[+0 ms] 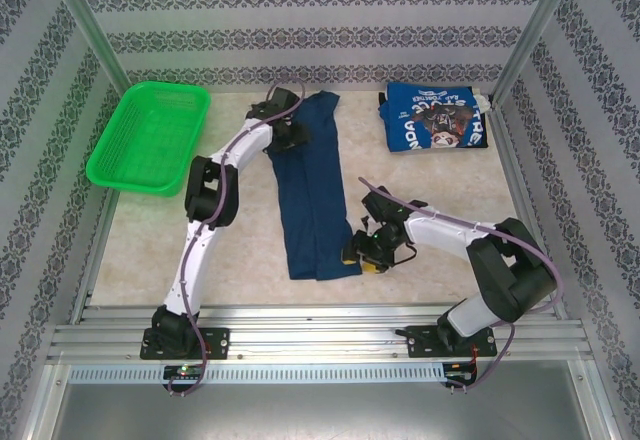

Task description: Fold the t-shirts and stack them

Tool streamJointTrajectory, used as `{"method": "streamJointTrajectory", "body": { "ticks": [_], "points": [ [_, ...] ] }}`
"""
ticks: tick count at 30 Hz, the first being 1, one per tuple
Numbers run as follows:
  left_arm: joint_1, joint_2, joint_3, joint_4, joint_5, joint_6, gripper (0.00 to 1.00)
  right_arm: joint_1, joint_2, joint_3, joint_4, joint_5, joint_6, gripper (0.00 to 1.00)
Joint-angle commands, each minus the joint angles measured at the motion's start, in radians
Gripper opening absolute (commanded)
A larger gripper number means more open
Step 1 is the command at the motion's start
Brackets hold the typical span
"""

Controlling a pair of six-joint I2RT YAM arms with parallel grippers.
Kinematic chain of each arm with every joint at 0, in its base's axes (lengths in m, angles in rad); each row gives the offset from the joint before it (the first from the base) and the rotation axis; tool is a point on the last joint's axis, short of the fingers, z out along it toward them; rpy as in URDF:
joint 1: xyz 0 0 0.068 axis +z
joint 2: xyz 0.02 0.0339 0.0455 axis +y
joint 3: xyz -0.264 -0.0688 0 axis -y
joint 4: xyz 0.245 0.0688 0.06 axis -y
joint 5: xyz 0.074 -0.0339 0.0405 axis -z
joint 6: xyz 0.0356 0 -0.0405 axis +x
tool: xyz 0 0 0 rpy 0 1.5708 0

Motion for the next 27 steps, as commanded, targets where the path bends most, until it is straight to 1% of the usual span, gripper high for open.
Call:
{"method": "streamJointTrajectory", "body": {
  "ticks": [1, 2, 4, 6, 8, 10, 13, 15, 16, 17, 18, 20, 22, 24, 27],
  "points": [
    [-0.004, 0.154, 0.158, -0.166, 0.029, 0.072, 0.58, 0.033, -0.008, -0.012, 0.021, -0.045, 0.077, 0.58],
    [-0.003, 0.161, 0.180, -0.193, 0.024, 0.069, 0.59, 0.034, -0.005, -0.010, 0.004, -0.039, 0.067, 0.59],
    [-0.005, 0.110, 0.115, -0.172, 0.030, 0.064, 0.63, 0.019, -0.017, -0.009, -0.030, -0.016, 0.049, 0.60],
    [-0.003, -0.021, -0.052, -0.075, 0.010, 0.045, 0.77, 0.000, -0.060, -0.012, -0.041, -0.015, 0.038, 0.62],
    [-0.004, -0.172, -0.215, 0.043, 0.005, 0.022, 0.87, -0.012, -0.099, 0.000, -0.060, -0.007, 0.020, 0.64],
    [-0.003, -0.304, -0.311, 0.107, 0.007, -0.001, 0.92, -0.023, -0.121, 0.019, -0.079, -0.009, 0.003, 0.65],
    [-0.009, -0.459, -0.384, 0.105, 0.042, -0.026, 0.94, -0.040, -0.124, 0.024, -0.075, -0.016, -0.014, 0.65],
    [-0.018, -0.580, -0.486, 0.099, 0.032, -0.043, 0.96, -0.056, -0.103, 0.026, -0.062, -0.041, -0.026, 0.65],
    [-0.018, -0.643, -0.565, 0.105, 0.024, -0.055, 0.99, -0.060, -0.093, 0.033, -0.066, -0.043, -0.036, 0.65],
    [-0.017, -0.715, -0.643, 0.108, 0.015, -0.059, 1.00, -0.064, -0.087, 0.039, -0.066, -0.042, -0.047, 0.65],
    [-0.018, -0.769, -0.701, 0.100, 0.003, -0.061, 1.00, -0.064, -0.085, 0.042, -0.065, -0.038, -0.055, 0.65],
    [-0.029, -0.894, -0.871, 0.111, 0.016, -0.092, 0.99, -0.069, -0.072, 0.042, -0.054, -0.048, -0.069, 0.65],
    [-0.072, -1.000, -1.022, 0.116, 0.007, -0.119, 0.98, -0.071, -0.049, 0.042, -0.045, -0.057, -0.079, 0.65],
    [-0.125, -1.084, -1.153, 0.112, 0.012, -0.170, 0.95, -0.070, -0.035, 0.042, -0.018, -0.078, -0.079, 0.65],
    [-0.219, -1.190, -1.326, 0.123, 0.008, -0.283, 0.90, -0.063, -0.019, 0.061, -0.029, -0.076, -0.093, 0.65]
  ]
}}
